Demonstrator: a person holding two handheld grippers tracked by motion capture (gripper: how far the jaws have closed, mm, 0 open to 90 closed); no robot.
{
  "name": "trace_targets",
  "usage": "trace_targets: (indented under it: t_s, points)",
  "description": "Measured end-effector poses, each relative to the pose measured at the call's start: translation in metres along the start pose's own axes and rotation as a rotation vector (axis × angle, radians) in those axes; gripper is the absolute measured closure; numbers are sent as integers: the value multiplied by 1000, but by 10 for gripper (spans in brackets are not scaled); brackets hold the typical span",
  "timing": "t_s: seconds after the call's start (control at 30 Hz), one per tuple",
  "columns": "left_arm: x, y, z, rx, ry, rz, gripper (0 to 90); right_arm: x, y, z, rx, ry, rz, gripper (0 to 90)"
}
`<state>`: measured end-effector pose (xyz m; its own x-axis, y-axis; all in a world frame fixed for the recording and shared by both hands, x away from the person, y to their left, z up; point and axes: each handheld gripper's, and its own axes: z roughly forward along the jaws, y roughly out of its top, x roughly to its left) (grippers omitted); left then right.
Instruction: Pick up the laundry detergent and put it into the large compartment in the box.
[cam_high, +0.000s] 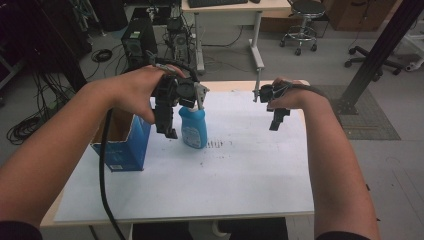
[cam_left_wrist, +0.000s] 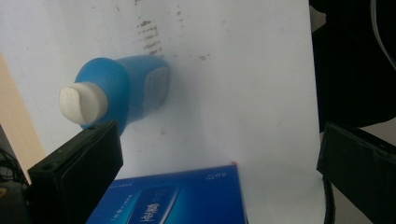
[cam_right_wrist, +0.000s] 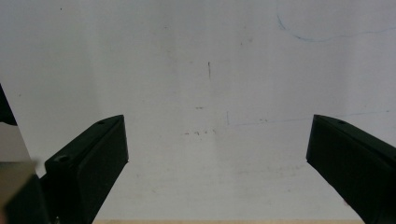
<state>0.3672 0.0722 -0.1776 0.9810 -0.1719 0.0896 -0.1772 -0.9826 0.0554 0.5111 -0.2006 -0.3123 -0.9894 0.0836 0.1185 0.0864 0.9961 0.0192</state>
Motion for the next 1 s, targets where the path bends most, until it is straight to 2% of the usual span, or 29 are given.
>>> trace_targets:
  t_s: [0.5,0.9,1.0]
  points:
    - [0,2,-1,-2,-5,3,4,1,-5,-3,-2,-2,7,54]
    - [9,1,-4,1,-8,4,5,-2,-5,-1,0,-1,1,54]
    - [14,1,-5,1,3,-1,2,-2,-4,-1,3,-2,-2,54]
